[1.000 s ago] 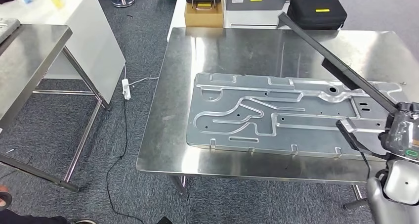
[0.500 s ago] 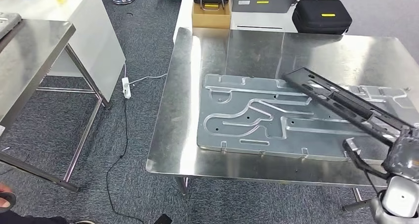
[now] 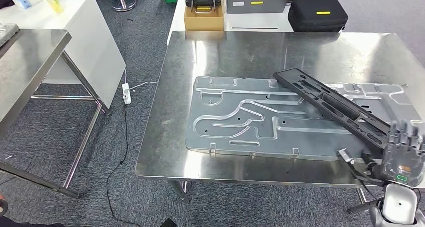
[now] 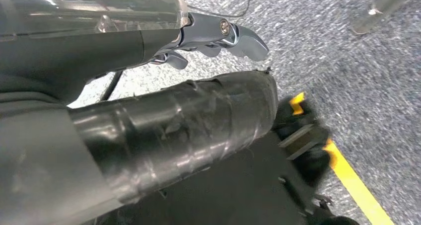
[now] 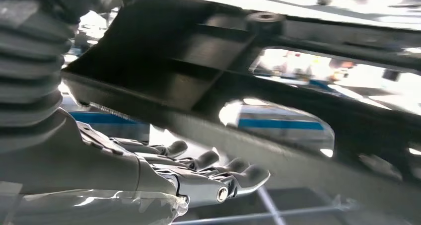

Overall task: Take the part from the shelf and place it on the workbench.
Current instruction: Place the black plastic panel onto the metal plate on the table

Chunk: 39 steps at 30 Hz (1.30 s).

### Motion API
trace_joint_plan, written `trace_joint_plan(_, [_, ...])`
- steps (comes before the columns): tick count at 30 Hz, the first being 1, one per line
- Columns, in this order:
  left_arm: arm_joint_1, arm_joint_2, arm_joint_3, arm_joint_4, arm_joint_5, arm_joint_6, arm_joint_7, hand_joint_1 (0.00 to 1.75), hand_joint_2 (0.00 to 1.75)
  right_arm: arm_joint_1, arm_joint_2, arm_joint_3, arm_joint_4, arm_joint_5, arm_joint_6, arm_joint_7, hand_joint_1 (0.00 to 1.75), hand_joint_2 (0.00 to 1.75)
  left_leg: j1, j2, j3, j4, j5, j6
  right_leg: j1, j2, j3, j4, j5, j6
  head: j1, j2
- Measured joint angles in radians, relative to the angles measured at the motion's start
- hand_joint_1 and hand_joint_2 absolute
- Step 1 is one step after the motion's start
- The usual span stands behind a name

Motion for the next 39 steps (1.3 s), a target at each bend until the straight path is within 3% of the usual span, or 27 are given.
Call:
trace_joint_plan(1, [0.002, 0.0, 0.0, 0.0, 0.004, 0.002, -0.002, 0.0, 0.0, 0.008, 0.019, -0.015, -0.017, -0.054, 0.001, -0.066, 0.0, 0.0, 0.0, 0.0, -0.001, 0.004, 0.009, 0.001, 0.001, 0.0, 0.0, 0.0, 0.0, 0.0, 0.0, 0.0])
trace_joint_plan(2, [0.004, 0.001, 0.0, 0.0, 0.01, 0.005, -0.004, 0.0, 0.0, 0.016, 0.04, -0.029, -0.035, -0.135, 0.002, -0.14, 0.0, 0.0, 0.0, 0.0, 0.019, -0.036, 0.036, 0.004, 0.002, 0.0, 0.0, 0.001, 0.0, -0.001, 0.0, 0.0])
trace_joint_plan(4, [0.005, 0.002, 0.002, 0.0, 0.023, 0.012, -0.013, 0.0, 0.0, 0.028, 0.093, -0.05, -0.076, -0.355, 0.016, -0.297, 0.0, 0.0, -0.003, 0.0, 0.093, -0.182, 0.101, 0.013, 0.004, 0.001, 0.001, 0.002, 0.001, 0.002, 0.0, 0.0])
trace_joint_plan(6, [0.007, 0.004, 0.005, 0.0, 0.034, 0.018, -0.023, 0.0, 0.0, 0.04, 0.146, -0.06, -0.127, -0.555, 0.044, -0.416, 0.0, 0.0, -0.008, 0.0, 0.14, -0.279, 0.131, 0.021, 0.005, 0.001, 0.001, 0.003, 0.002, 0.01, 0.0, 0.0])
trace_joint_plan(10, [0.022, 0.007, 0.016, 0.0, 0.05, 0.027, -0.035, 0.0, 0.0, 0.08, 0.222, -0.063, -0.245, -0.733, 0.092, -0.537, 0.0, 0.0, -0.005, -0.001, 0.152, -0.31, 0.147, 0.036, 0.002, 0.0, 0.0, 0.004, -0.001, 0.032, 0.001, 0.0])
trace_joint_plan(12, [0.026, 0.008, 0.018, 0.0, 0.055, 0.03, -0.039, 0.0, 0.0, 0.103, 0.244, -0.064, -0.304, -0.784, 0.11, -0.577, 0.0, 0.0, 0.0, 0.001, 0.156, -0.326, 0.159, 0.045, 0.001, -0.001, -0.03, 0.07, -0.048, 0.038, 0.002, 0.0])
trace_joint_plan(14, [0.03, 0.008, 0.022, 0.0, 0.059, 0.031, -0.042, 0.0, 0.0, 0.129, 0.266, -0.064, -0.358, -0.821, 0.127, -0.609, 0.0, 0.0, 0.0, 0.002, 0.154, -0.327, 0.16, 0.047, -0.001, -0.001, -0.091, 0.202, -0.112, 0.044, 0.003, 0.0])
trace_joint_plan(15, [0.032, 0.009, 0.024, 0.0, 0.062, 0.031, -0.042, 0.0, 0.0, 0.143, 0.277, -0.064, -0.383, -0.832, 0.134, -0.62, 0.0, 0.0, 0.0, 0.002, 0.154, -0.325, 0.159, 0.046, -0.002, -0.002, -0.115, 0.253, -0.127, 0.047, 0.003, 0.0])
trace_joint_plan(16, [0.035, 0.009, 0.026, 0.0, 0.064, 0.031, -0.043, 0.0, 0.0, 0.157, 0.287, -0.064, -0.406, -0.84, 0.139, -0.629, 0.0, 0.0, 0.0, 0.002, 0.154, -0.324, 0.158, 0.045, -0.003, -0.002, -0.125, 0.273, -0.124, 0.048, 0.003, 0.0])
trace_joint_plan(17, [0.037, 0.009, 0.028, 0.0, 0.067, 0.031, -0.044, 0.0, 0.0, 0.168, 0.295, -0.064, -0.429, -0.844, 0.141, -0.636, 0.0, 0.0, 0.0, 0.002, 0.154, -0.322, 0.156, 0.043, -0.004, -0.002, -0.115, 0.252, -0.103, 0.049, 0.003, 0.0])
trace_joint_plan(19, [0.038, 0.009, 0.032, 0.0, 0.069, 0.031, -0.046, 0.0, 0.0, 0.183, 0.309, -0.064, -0.478, -0.853, 0.141, -0.65, 0.0, 0.0, 0.0, 0.001, 0.155, -0.314, 0.149, 0.037, -0.006, -0.004, -0.051, 0.121, -0.037, 0.049, 0.003, 0.0])
trace_joint_plan(21, [0.038, 0.01, 0.036, 0.0, 0.071, 0.032, -0.049, 0.0, 0.0, 0.196, 0.322, -0.063, -0.523, -0.866, 0.141, -0.663, 0.0, 0.0, -0.003, 0.0, 0.152, -0.303, 0.141, 0.026, -0.003, -0.003, -0.003, 0.02, -0.005, 0.04, 0.002, 0.0])
trace_joint_plan(24, [0.039, 0.011, 0.042, 0.0, 0.075, 0.034, -0.053, 0.0, 0.0, 0.222, 0.34, -0.063, -0.58, -0.896, 0.139, -0.685, 0.0, 0.0, -0.006, 0.0, 0.15, -0.3, 0.136, 0.013, 0.001, -0.001, 0.003, 0.005, -0.006, 0.021, 0.001, 0.0])
trace_joint_plan(26, [0.039, 0.011, 0.043, 0.0, 0.078, 0.037, -0.054, 0.0, 0.0, 0.238, 0.355, -0.063, -0.622, -0.919, 0.132, -0.705, 0.0, 0.0, -0.003, 0.0, 0.141, -0.274, 0.113, 0.003, -0.001, -0.002, 0.006, 0.0, -0.004, 0.007, 0.001, 0.0])
trace_joint_plan(29, [0.041, 0.011, 0.046, 0.0, 0.082, 0.041, -0.055, 0.0, 0.0, 0.265, 0.379, -0.063, -0.681, -0.941, 0.114, -0.731, 0.0, 0.0, 0.001, 0.001, 0.065, -0.104, 0.02, -0.008, 0.0, -0.005, 0.006, -0.002, -0.004, -0.005, 0.0, 0.0])
trace_joint_plan(31, [0.045, 0.011, 0.048, 0.0, 0.086, 0.044, -0.055, 0.0, 0.0, 0.289, 0.395, -0.063, -0.714, -0.956, 0.103, -0.746, 0.0, 0.0, 0.002, 0.001, 0.019, -0.008, -0.009, -0.009, 0.003, -0.006, 0.006, -0.002, -0.004, -0.006, 0.0, 0.0])
trace_joint_plan(32, [0.047, 0.012, 0.049, 0.0, 0.088, 0.045, -0.055, 0.0, 0.0, 0.299, 0.402, -0.063, -0.73, -0.964, 0.099, -0.754, 0.0, 0.0, 0.002, 0.001, 0.021, -0.012, 0.005, -0.007, 0.004, -0.005, 0.006, -0.002, -0.004, -0.006, 0.0, 0.0])
trace_joint_plan(33, [0.049, 0.012, 0.051, 0.0, 0.088, 0.047, -0.055, 0.0, 0.0, 0.309, 0.409, -0.063, -0.746, -0.973, 0.094, -0.761, 0.0, 0.0, 0.002, 0.001, 0.04, -0.054, 0.036, -0.004, 0.005, -0.004, 0.008, -0.002, -0.004, -0.006, 0.0, 0.0])
trace_joint_plan(34, [0.05, 0.012, 0.052, 0.0, 0.089, 0.049, -0.056, 0.0, 0.0, 0.318, 0.416, -0.063, -0.761, -0.981, 0.09, -0.768, 0.0, 0.0, 0.001, 0.001, 0.073, -0.124, 0.074, 0.001, 0.005, -0.003, 0.009, -0.001, -0.005, -0.005, 0.0, 0.0])
trace_joint_plan(36, [0.049, 0.013, 0.055, 0.0, 0.089, 0.054, -0.056, 0.0, 0.0, 0.334, 0.428, -0.063, -0.786, -0.995, 0.083, -0.781, 0.0, 0.0, -0.002, 0.001, 0.132, -0.253, 0.122, 0.011, 0.008, -0.002, 0.01, 0.0, -0.006, -0.001, 0.0, 0.0])
trace_joint_plan(37, [0.049, 0.013, 0.057, 0.0, 0.089, 0.057, -0.056, 0.0, 0.0, 0.34, 0.433, -0.063, -0.797, -1.002, 0.081, -0.786, 0.0, 0.0, -0.005, 0.001, 0.146, -0.286, 0.13, 0.015, 0.009, -0.002, 0.009, 0.001, -0.005, 0.003, 0.0, 0.0])
trace_joint_plan(39, [0.05, 0.014, 0.059, 0.0, 0.089, 0.065, -0.055, 0.0, 0.0, 0.351, 0.442, -0.062, -0.815, -1.014, 0.079, -0.793, 0.0, 0.0, -0.008, 0.001, 0.147, -0.298, 0.132, 0.019, 0.009, -0.002, 0.009, -0.001, -0.003, 0.015, 0.001, 0.0])
